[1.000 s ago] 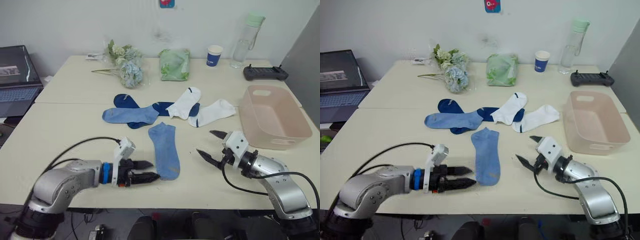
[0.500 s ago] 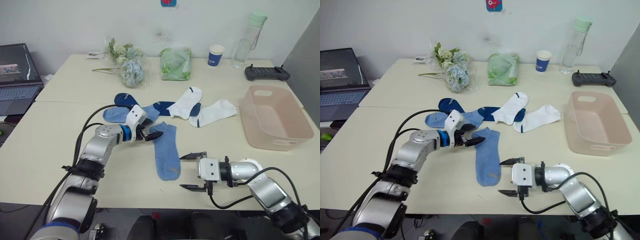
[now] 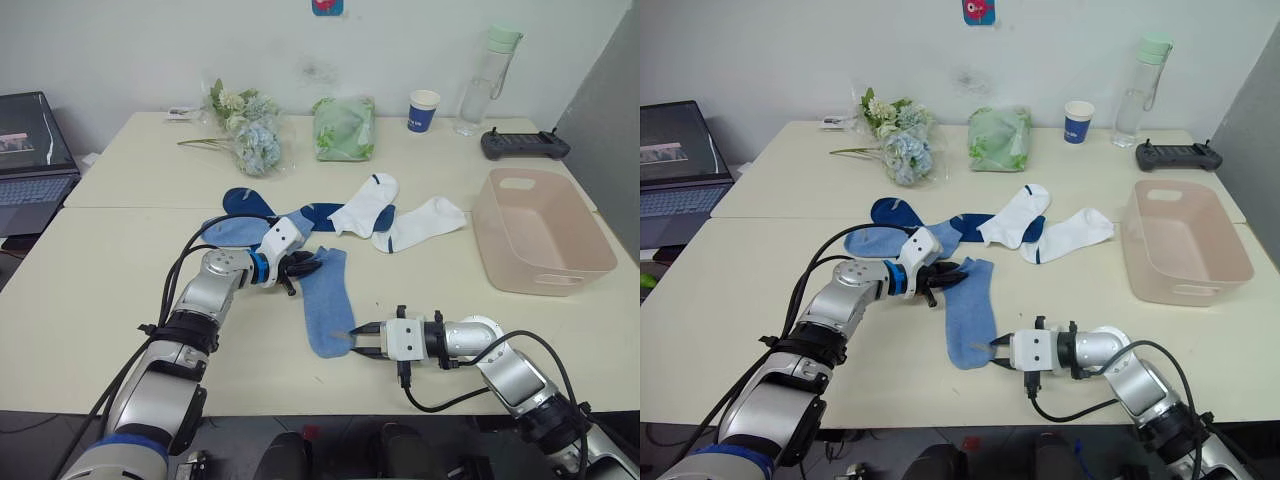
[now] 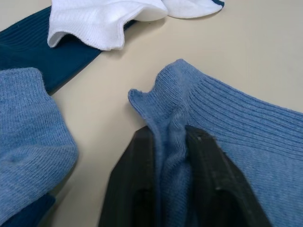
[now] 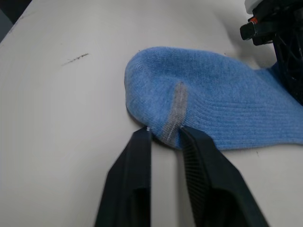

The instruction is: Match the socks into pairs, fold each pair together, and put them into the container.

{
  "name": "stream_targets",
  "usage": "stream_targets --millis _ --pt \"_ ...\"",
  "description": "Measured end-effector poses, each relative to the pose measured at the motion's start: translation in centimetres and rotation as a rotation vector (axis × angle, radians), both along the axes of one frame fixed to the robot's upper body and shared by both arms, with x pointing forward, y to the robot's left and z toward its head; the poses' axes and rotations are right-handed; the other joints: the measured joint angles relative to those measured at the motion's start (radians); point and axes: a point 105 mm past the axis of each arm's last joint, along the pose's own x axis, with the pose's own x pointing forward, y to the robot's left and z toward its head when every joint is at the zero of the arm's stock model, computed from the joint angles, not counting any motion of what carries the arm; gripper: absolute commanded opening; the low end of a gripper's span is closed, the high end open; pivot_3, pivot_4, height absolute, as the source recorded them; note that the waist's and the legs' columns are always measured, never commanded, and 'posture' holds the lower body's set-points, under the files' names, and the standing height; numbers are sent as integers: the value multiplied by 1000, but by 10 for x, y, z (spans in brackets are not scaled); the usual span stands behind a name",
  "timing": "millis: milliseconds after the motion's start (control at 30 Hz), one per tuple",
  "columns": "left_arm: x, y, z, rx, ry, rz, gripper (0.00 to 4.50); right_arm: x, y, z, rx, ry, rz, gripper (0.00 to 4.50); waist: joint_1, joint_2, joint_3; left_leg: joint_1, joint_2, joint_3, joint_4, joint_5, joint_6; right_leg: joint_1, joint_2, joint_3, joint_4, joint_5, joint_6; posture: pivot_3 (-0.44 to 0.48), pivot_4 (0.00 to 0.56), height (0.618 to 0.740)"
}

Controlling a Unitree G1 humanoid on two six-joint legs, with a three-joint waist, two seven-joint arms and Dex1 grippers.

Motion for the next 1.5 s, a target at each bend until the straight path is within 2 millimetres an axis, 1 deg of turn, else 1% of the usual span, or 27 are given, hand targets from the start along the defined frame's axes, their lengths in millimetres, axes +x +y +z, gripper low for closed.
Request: stream_targets --millis 233,333,433,500,600,667,733,800,867,900,933,1000,1067,1100,1133,1167,1233,1267,1333,1433,1500 --pt "-6 5 -1 -9 6 14 0 5 -6 3 12 6 -30 62 -5 0 0 0 0 0 0 1 -1 0 0 1 0 0 0 0 150 740" --pt "-14 12 -2 -13 16 30 0 11 -17 9 22 3 -66 62 -10 0 0 0 1 0 0 1 -1 0 0 1 -1 0 0 0 150 740" --pt "-32 22 -4 -33 44 53 0 18 -39 17 14 -8 -123 62 -11 0 0 0 1 -1 -1 0 -1 0 -1 3 -1 0 0 0 150 740" --pt "-45 23 -6 -42 63 60 0 21 -50 22 7 -21 -147 62 -9 0 0 0 1 -2 -1 0 0 0 -1 3 -1 0 0 0 150 740" --pt "-65 17 -9 -107 117 109 0 27 -69 28 -28 -60 -182 62 -6 1 0 0 1 -2 -1 -1 2 1 -2 3 -1 0 0 0 150 740" --pt "-81 9 -11 -155 168 127 0 31 -84 28 -65 -76 -204 62 -5 1 0 0 1 -2 -1 -1 2 1 -2 3 -1 0 0 0 150 740" --pt "-93 3 -12 -176 182 149 0 31 -89 26 -79 -76 -196 62 -5 0 0 0 1 -2 -1 -1 2 1 -2 3 -1 0 0 0 150 740" --pt "-98 -1 -12 -195 180 182 0 30 -90 24 -84 -63 -193 62 -3 0 0 0 1 -2 -1 -1 2 1 -2 2 0 0 0 0 150 740" --pt "-96 0 -9 -207 159 231 537 29 -89 24 -76 -53 -183 0 -2 0 0 0 1 -3 -1 -1 2 2 -2 2 0 1 -1 0 150 740" --pt "-95 1 -8 -208 148 248 732 28 -89 24 -70 -49 -183 0 -1 0 0 0 1 -3 -1 -1 2 2 -2 2 0 1 -1 0 150 740" --pt "-95 3 -8 -207 138 266 1086 26 -90 24 -65 -43 -188 452 -1 1 0 0 1 -3 -1 -1 2 2 -2 2 -1 1 -1 0 150 740" --pt "-99 9 -10 -206 137 297 1707 22 -96 22 -61 -18 -214 1013 0 1 0 0 1 -2 -1 -1 2 2 -2 2 -2 1 -1 0 150 740" --pt "-104 18 -16 -189 152 319 2300 17 -108 22 -62 15 -261 1664 3 1 1 0 1 -2 -1 -1 2 2 -2 2 -2 1 -1 0 150 740" --pt "-105 21 -15 -189 151 313 2680 15 -115 23 -59 31 -292 2081 6 1 1 0 1 -2 -1 -1 2 2 -2 2 -2 1 -1 0 150 740" --pt "-104 26 -13 -187 143 315 2949 13 -121 24 -54 43 -317 2385 9 1 1 0 1 -2 -1 -1 2 2 -2 2 -2 1 -1 0 150 740" --pt "-101 34 -11 -183 130 313 3337 8 -128 25 -45 63 -352 2784 15 1 0 0 1 -3 -1 -1 2 2 -2 2 -1 1 -2 0 150 740" --pt "-93 46 -5 -179 109 320 3911 4 -132 26 -8 103 -403 3436 18 1 1 1 2 -4 -1 -1 2 3 -2 1 -1 1 -2 0 150 740" --pt "-88 50 -1 -176 98 300 3927 1 -131 28 49 148 -457 3814 18 1 1 1 2 -4 -1 -1 2 3 -1 1 -1 1 -2 0 150 740" --pt "-82 53 8 -159 81 234 3927 -4 -123 33 163 244 -532 4462 18 1 1 0 1 -4 -1 -1 1 2 -1 1 -2 1 -2 0 150 740" --pt "-73 49 17 -141 70 120 3927 -15 -105 38 270 365 -603 4462 19 1 1 0 1 -3 -1 -1 1 2 -2 1 -3 1 -2 0 150 740" --pt "-66 43 19 -134 78 55 3927 -17 -94 39 328 410 -659 4462 20 1 1 -1 1 -3 -1 -1 1 2 -2 1 -3 1 -2 0 150 740"
